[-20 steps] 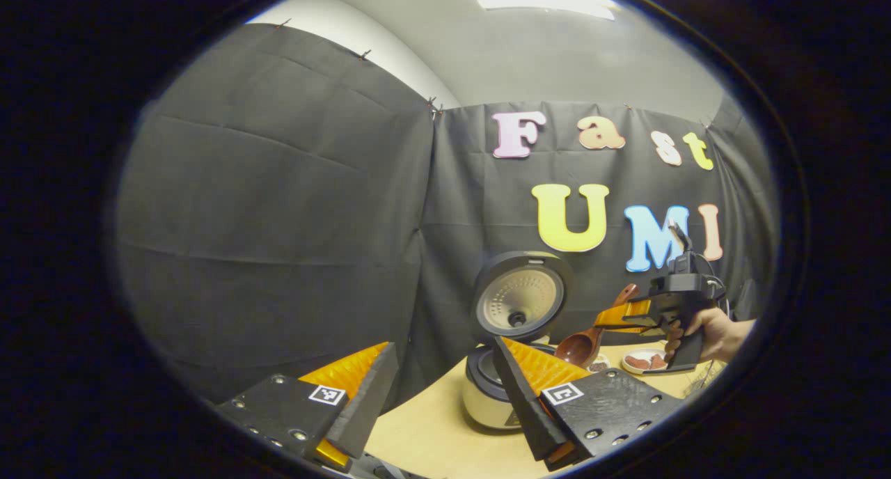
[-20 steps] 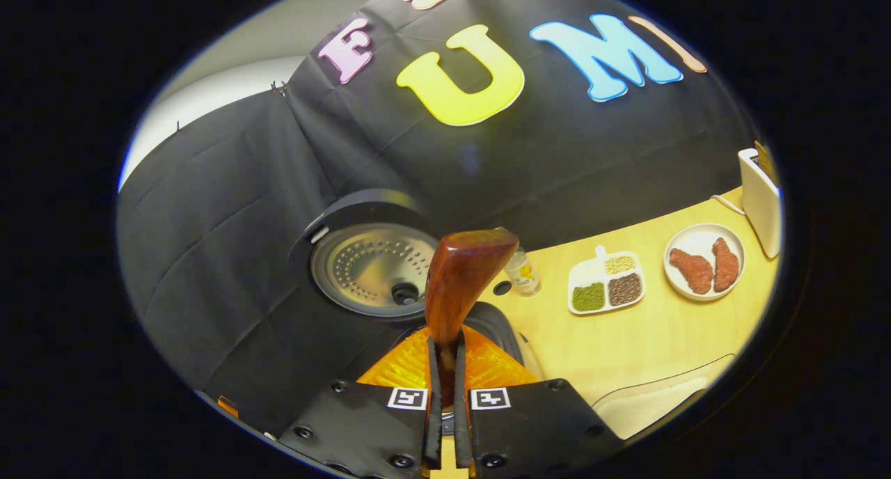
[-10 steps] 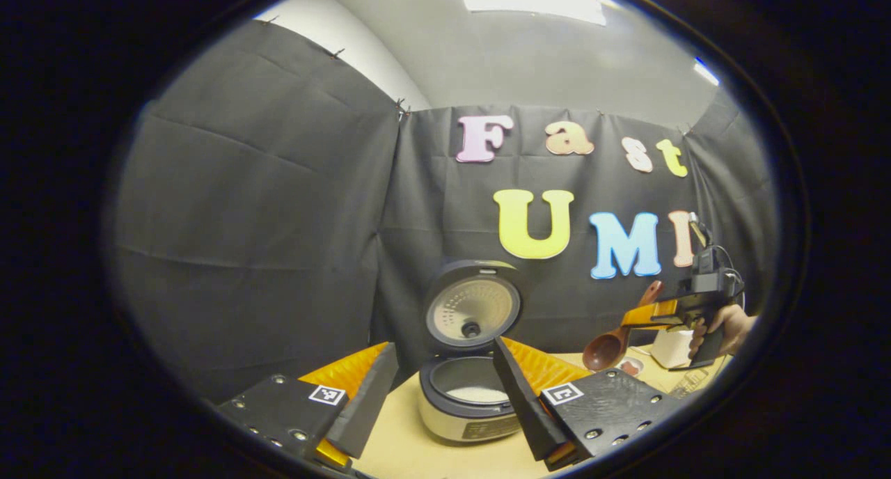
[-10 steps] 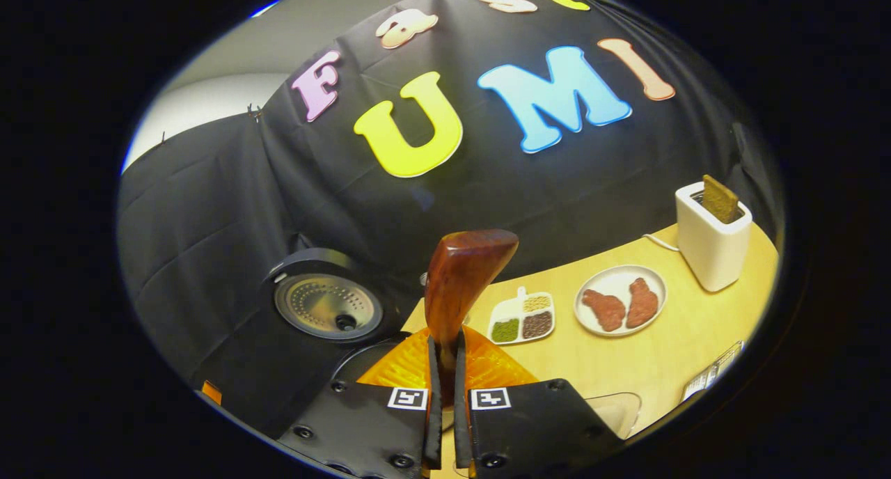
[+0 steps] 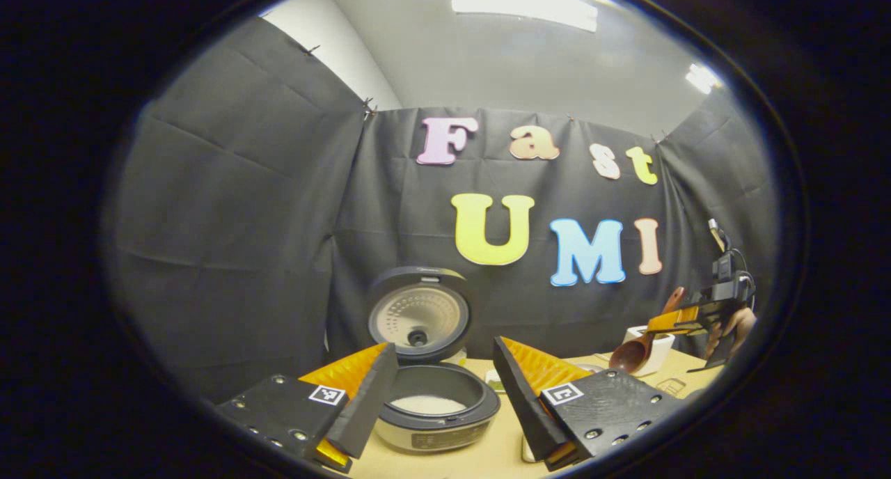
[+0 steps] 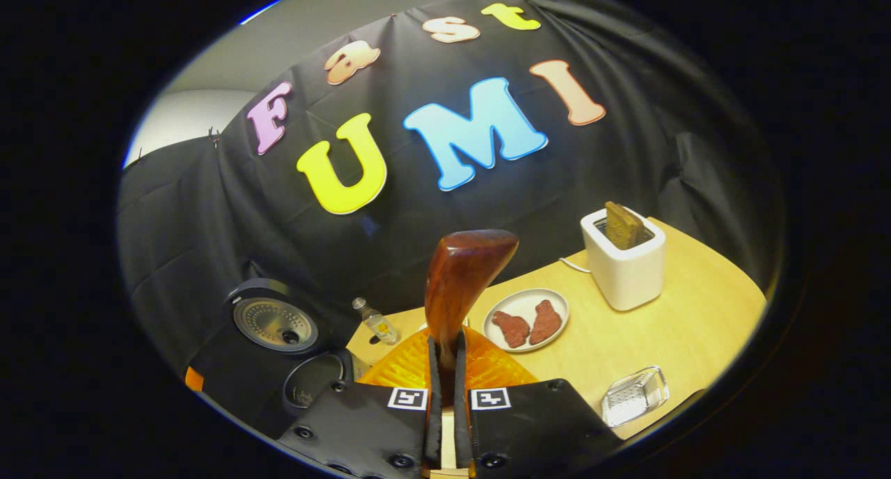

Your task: Close the left gripper, press the button to open the rice cooker; take a wooden spoon from the chopstick holder with the right hand, scoop a spoonful of rice and pour it into the rice cooker, then put the wooden spoon back into the chopstick holder.

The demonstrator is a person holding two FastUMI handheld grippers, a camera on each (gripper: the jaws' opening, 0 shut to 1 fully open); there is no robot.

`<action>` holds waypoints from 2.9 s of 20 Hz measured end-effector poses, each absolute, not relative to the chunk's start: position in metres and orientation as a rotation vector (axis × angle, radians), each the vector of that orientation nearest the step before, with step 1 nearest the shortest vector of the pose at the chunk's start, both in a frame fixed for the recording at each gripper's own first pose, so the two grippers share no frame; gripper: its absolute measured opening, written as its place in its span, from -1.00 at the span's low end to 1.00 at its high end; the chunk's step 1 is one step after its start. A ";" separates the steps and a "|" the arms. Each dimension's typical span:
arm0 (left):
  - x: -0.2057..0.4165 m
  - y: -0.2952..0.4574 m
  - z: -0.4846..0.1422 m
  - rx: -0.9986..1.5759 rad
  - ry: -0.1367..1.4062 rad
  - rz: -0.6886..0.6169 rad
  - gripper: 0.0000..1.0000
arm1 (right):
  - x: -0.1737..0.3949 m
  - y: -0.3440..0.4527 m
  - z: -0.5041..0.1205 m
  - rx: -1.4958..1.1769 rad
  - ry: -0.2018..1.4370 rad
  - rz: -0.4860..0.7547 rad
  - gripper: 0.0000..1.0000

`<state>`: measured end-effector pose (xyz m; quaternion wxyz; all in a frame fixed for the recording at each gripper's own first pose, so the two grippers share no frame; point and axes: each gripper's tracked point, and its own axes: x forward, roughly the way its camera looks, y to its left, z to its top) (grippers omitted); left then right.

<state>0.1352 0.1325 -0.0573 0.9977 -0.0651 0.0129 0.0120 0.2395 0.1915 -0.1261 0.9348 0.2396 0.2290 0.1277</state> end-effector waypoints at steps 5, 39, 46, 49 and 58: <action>0.141 0.100 -0.051 -0.147 0.020 -0.030 0.76 | 0.229 0.130 -0.132 0.475 0.461 0.168 -0.82; 0.128 0.075 -0.048 -0.104 0.050 -0.042 0.70 | 0.167 0.049 -0.260 0.267 0.651 0.039 -0.24; 0.146 0.077 -0.040 -0.091 0.062 -0.027 0.70 | 0.154 0.015 -0.203 0.086 0.527 -0.017 0.96; 0.163 0.084 -0.034 -0.071 0.067 -0.012 0.70 | 0.146 0.010 -0.165 0.018 0.447 -0.020 0.96; 0.249 0.124 -0.008 -0.043 0.090 0.039 0.70 | 0.127 0.006 -0.086 -0.011 0.304 -0.051 0.98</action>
